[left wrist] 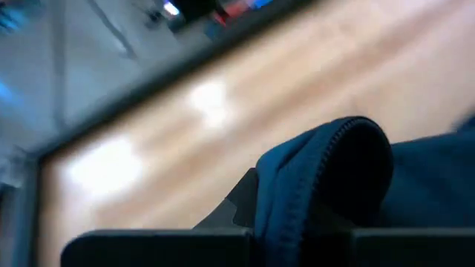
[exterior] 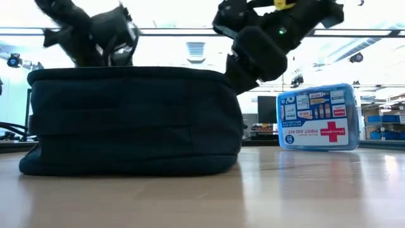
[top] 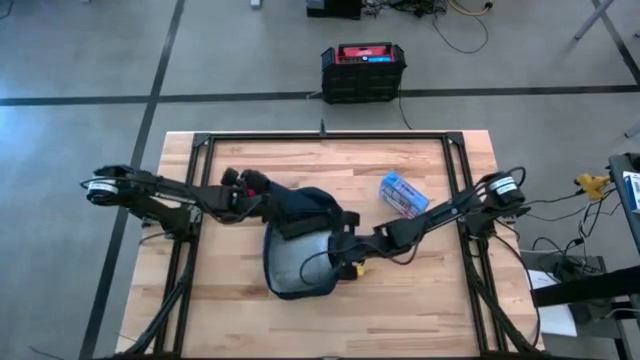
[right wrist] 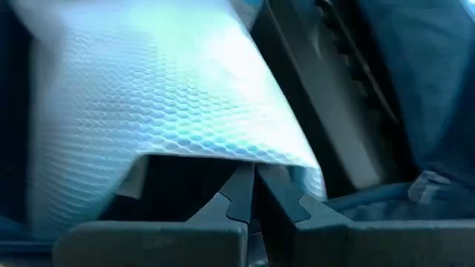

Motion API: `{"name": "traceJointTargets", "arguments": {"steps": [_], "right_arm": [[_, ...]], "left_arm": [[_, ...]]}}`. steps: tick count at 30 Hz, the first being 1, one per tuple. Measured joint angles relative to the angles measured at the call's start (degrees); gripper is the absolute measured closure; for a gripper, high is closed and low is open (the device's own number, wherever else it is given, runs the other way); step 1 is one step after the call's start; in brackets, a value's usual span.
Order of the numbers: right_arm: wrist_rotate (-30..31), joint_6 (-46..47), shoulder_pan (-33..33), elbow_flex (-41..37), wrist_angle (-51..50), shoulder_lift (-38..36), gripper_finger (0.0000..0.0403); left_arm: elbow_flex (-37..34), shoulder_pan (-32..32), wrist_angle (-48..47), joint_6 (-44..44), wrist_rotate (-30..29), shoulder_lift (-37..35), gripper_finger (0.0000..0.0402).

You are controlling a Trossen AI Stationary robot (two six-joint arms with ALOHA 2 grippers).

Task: Unpack backpack
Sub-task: Remove the black pill organizer from the backpack

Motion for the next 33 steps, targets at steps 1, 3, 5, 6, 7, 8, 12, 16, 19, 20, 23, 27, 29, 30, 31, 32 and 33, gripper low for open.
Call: {"name": "traceJointTargets", "arguments": {"steps": [1,3,5,6,7,8,12,16,19,20,23,27,29,30,31,32,33], "right_arm": [[1.03,-0.46,0.0,1.08,-1.37,0.44,0.0403],[1.85,-1.74,0.0,2.84,-3.47,1.38,0.0403],[1.71,-2.94,0.21,4.17,-4.61,2.12,0.0403],[1.74,-3.86,0.49,4.62,-5.31,2.4,0.0403],[1.85,-4.85,0.94,5.18,-6.4,2.49,0.0403],[2.09,-5.95,1.43,5.8,-8.02,2.51,0.0403],[12.24,-7.8,3.81,9.57,-18.96,1.94,0.0403],[20.85,-12.8,5.88,13.45,-23.27,1.59,0.0403],[18.89,-19.18,6.51,13.97,-18.82,1.74,0.04],[18.05,-21.15,6.48,13.97,-16.95,1.99,0.0395],[14.18,-24.61,4.85,13.97,-13.94,3.19,0.0363],[3.41,-25.35,1.81,14.83,-12.88,6.12,0.0295],[-0.3,-26.32,0.87,15.97,-13.12,7.88,0.026],[-1.65,-26.98,0.57,16.7,-13.32,8.65,0.0243],[-2.87,-27.28,0.38,17.54,-14.24,9.53,0.0228],[-3.65,-27.41,0.27,18.46,-15.88,10.41,0.0214],[-4.11,-27.39,0.2,19.46,-17.96,11.38,0.0202]], "left_arm": [[-1.82,-0.19,2.13,-0.21,2.3,0.0,0.0402],[-5.21,-1.3,5.94,-1.78,8.0,-0.08,0.0402],[-7.83,-3.24,8.48,-3.69,12.52,-0.09,0.0401],[-8.76,-4.68,9.14,-4.87,13.95,-0.09,0.0401],[-9.48,-6.36,9.63,-6.14,14.64,-0.09,0.0402],[-9.85,-8.16,9.63,-7.42,14.8,-0.09,0.0401],[-10.12,-14.57,9.27,-10.78,14.7,0.0,0.0402],[-10.12,-18.01,9.29,-13.71,13.25,0.0,0.0401],[-10.12,-18.77,10.21,-14.6,13.1,0.6,0.0401],[-10.12,-18.75,10.61,-14.6,13.07,0.99,0.0401],[-10.1,-18.75,12.78,-14.74,13.04,3.18,0.0401],[-9.93,-18.75,16.08,-14.95,13.27,7.52,0.0402],[-9.86,-18.75,18.01,-14.99,12.83,10.03,0.0402],[-9.74,-18.75,19.17,-14.97,12.62,11.17,0.0402],[-9.73,-18.75,20.43,-14.95,12.5,12.16,0.0402],[-9.71,-18.75,21.38,-14.95,12.29,12.94,0.0402],[-9.71,-18.75,22.18,-14.94,12.16,13.45,0.0402]]}}
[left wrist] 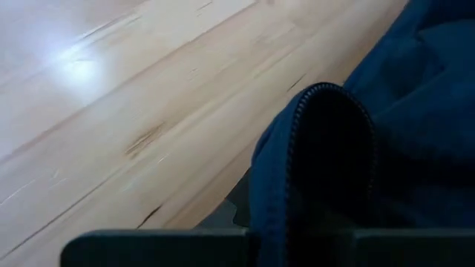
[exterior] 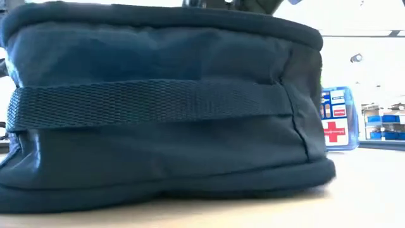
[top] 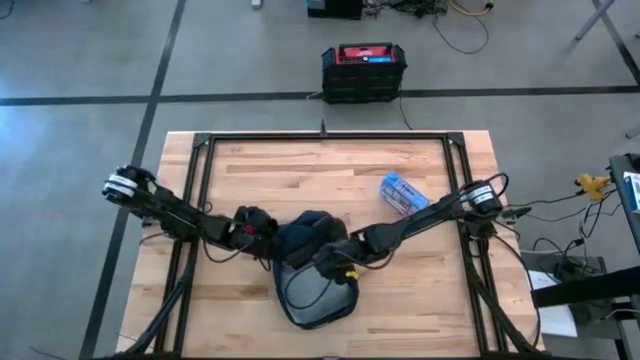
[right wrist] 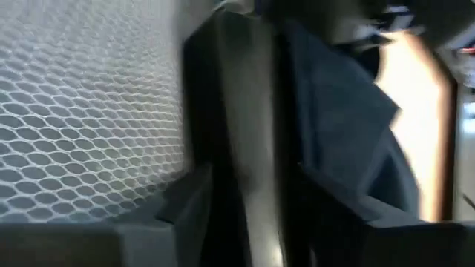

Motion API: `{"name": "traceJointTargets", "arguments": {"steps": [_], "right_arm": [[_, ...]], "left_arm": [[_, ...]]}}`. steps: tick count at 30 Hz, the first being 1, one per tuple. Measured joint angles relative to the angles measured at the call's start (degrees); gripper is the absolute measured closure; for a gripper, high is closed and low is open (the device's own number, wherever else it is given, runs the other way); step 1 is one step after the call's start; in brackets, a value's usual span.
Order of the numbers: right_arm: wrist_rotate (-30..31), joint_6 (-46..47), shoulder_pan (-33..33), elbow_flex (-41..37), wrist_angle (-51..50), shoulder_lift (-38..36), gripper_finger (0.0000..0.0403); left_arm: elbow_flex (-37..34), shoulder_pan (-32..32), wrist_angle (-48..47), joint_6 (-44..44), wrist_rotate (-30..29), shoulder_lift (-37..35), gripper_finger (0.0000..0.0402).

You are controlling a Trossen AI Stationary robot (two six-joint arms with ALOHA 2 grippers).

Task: Unpack backpack
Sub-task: Remove the black pill organizer from the backpack

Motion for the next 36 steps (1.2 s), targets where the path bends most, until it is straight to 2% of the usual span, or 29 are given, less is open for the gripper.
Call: {"name": "traceJointTargets", "arguments": {"steps": [4,7,12,15,25,29,36], "right_arm": [[1.13,-0.02,-0.01,3.38,-6.37,3.1,0.0162],[7.14,-0.4,0.22,3.75,-5.84,4.8,0.0142],[15.29,-3.46,-0.1,4.02,-2.53,7.06,0.0129],[16.86,-4.11,-0.14,4.23,-1.11,7.18,0.013],[16.68,-4.76,-0.12,7.62,-0.3,4.15,0.0156],[11.7,-3.95,-0.4,7.81,-1.4,3.92,0.0151],[10.26,-4.76,-0.75,7.23,-4.73,4.7,0.0143]], "left_arm": [[0.0,0.0,1.06,0.46,0.28,0.36,0.0402],[-0.24,0.0,2.18,1.68,0.56,0.12,0.0402],[-0.53,-0.38,7.18,4.75,2.0,0.26,0.0402],[-0.57,-0.74,8.53,6.42,2.88,0.32,0.0402],[-0.55,-1.01,10.5,12.66,7.05,0.27,0.0402],[-0.49,-1.01,11.24,14.91,9.13,-0.19,0.0402],[0.9,-1.03,10.23,22.56,18.59,-3.82,0.0401]]}}
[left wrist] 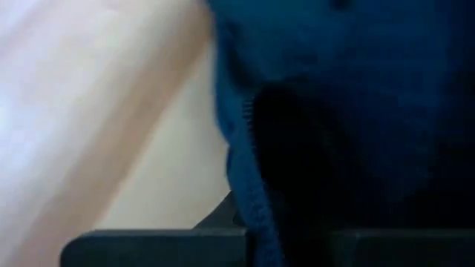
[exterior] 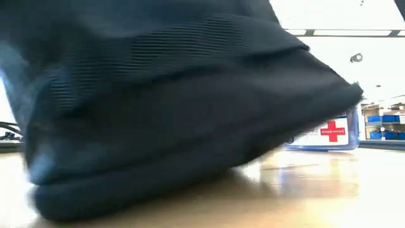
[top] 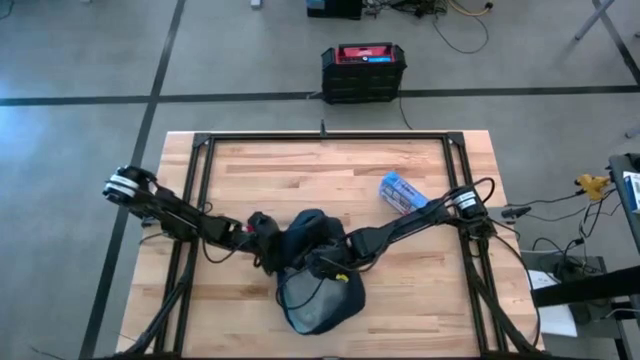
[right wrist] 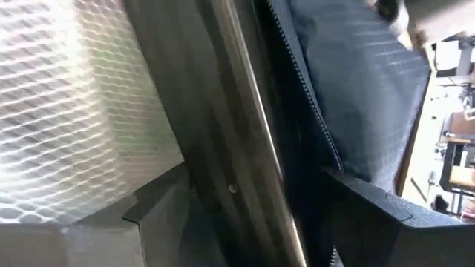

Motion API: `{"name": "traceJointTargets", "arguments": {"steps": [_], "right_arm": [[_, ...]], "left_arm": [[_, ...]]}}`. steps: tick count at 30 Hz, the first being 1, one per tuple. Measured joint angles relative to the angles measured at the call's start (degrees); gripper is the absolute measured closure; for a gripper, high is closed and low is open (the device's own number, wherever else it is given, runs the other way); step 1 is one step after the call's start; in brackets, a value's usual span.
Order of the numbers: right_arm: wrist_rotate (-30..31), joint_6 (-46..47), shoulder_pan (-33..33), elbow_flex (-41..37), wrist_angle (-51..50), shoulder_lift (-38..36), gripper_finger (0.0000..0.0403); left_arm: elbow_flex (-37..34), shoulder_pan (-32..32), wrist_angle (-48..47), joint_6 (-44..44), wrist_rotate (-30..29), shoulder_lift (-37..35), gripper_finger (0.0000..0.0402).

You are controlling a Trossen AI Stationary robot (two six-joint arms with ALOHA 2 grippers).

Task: Unpack backpack
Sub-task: Remove the black pill organizer from the backpack

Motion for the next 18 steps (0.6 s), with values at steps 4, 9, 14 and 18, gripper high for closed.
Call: {"name": "traceJointTargets", "arguments": {"steps": [4,9,14,18], "right_arm": [[-0.06,-0.61,-0.4,0.01,1.57,-0.09,0.0155],[-4.63,0.08,-0.51,2.11,2.56,-0.15,0.0177],[-11.52,0.27,-0.6,3.48,2.41,-0.24,0.0176],[-20.32,2.11,-1.47,3.43,3.81,-0.15,0.0167]], "left_arm": [[2.32,-0.26,-0.61,5.82,7.27,-1.47,0.0401],[4.62,-0.32,-3.17,9.69,8.51,-1.67,0.0401],[5.19,-0.27,-4.42,9.99,7.76,-1.67,0.0401],[4.98,-0.09,-1.86,9.45,6.03,-1.85,0.0401]]}}
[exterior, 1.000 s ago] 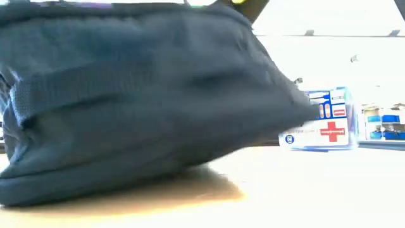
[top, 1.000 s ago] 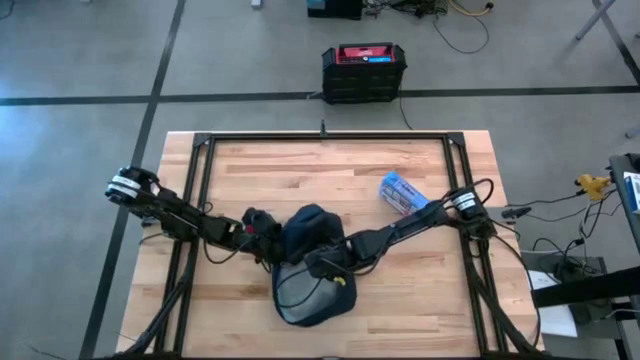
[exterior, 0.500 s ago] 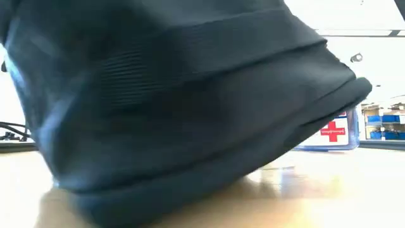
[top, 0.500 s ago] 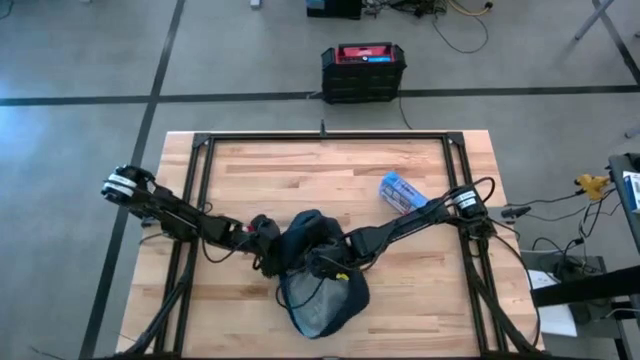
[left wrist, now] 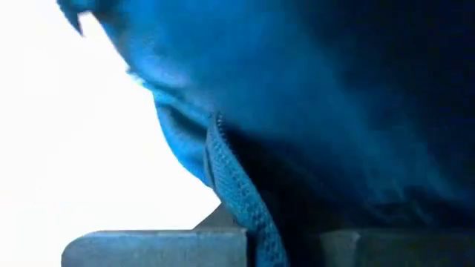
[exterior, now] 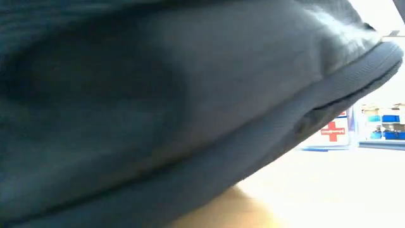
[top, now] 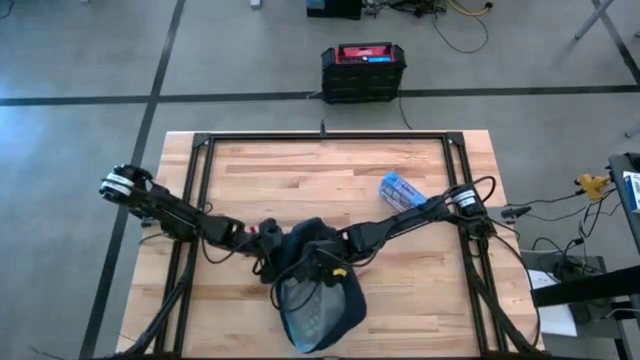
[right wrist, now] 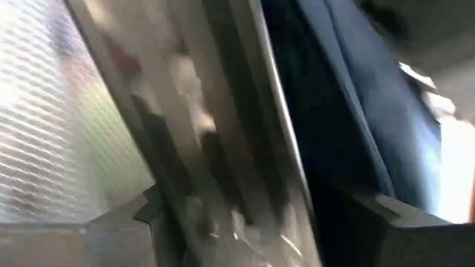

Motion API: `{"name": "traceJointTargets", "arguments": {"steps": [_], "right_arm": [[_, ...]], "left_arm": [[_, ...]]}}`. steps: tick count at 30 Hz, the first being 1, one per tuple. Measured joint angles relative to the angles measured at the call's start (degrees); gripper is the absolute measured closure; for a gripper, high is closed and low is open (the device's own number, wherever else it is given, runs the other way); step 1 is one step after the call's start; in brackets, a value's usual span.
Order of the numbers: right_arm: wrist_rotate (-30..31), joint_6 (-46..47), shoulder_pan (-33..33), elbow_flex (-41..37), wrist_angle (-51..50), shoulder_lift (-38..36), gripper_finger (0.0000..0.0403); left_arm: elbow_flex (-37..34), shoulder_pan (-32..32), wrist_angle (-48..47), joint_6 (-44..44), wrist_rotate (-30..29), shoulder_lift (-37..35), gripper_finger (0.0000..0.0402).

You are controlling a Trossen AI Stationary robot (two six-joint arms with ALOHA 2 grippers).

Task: Unpack backpack
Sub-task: Remove the black pill organizer from the backpack

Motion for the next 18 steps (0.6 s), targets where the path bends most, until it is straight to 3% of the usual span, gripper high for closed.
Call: {"name": "traceJointTargets", "arguments": {"steps": [5,10,18], "right_arm": [[-4.5,3.13,-0.6,-0.07,3.05,0.02,0.0181],[-4.18,3.89,-0.91,-0.07,1.55,0.02,0.0242],[-3.24,3.0,0.52,-0.09,0.72,-0.99,0.0242]], "left_arm": [[0.13,-0.02,1.63,1.59,0.11,-0.04,0.0401],[-0.05,0.11,1.61,1.86,-0.5,-0.1,0.0401],[-1.34,0.02,-1.01,-0.06,-5.83,-0.2,0.0401]]}}
